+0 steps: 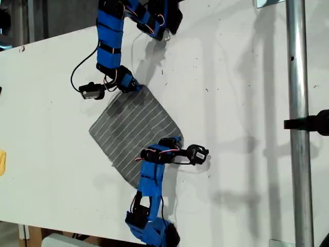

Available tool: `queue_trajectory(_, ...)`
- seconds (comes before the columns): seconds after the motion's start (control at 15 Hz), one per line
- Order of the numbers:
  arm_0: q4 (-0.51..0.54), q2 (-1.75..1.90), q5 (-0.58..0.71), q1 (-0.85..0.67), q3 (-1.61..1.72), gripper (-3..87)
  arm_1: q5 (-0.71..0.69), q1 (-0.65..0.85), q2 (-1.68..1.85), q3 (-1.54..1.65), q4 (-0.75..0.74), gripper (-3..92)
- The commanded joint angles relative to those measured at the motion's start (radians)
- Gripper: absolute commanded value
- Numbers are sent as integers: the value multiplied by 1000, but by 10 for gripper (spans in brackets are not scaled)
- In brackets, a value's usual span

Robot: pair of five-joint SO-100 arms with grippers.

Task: Grasp corners of a towel and fold twice.

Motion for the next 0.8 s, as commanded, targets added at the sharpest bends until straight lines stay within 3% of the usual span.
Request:
queue_trajectory(0.0, -6, 9, -26, 11, -23, -29, 12, 3, 100, 26, 3, -3)
queue_trajectory(0.4, 17, 149, -17, 112, -28, -29, 72, -103, 124, 20, 17, -3)
queue_trajectory(0.73, 137, 380, -104, 321, 6, -29, 319, -482, 308, -74, 275, -3)
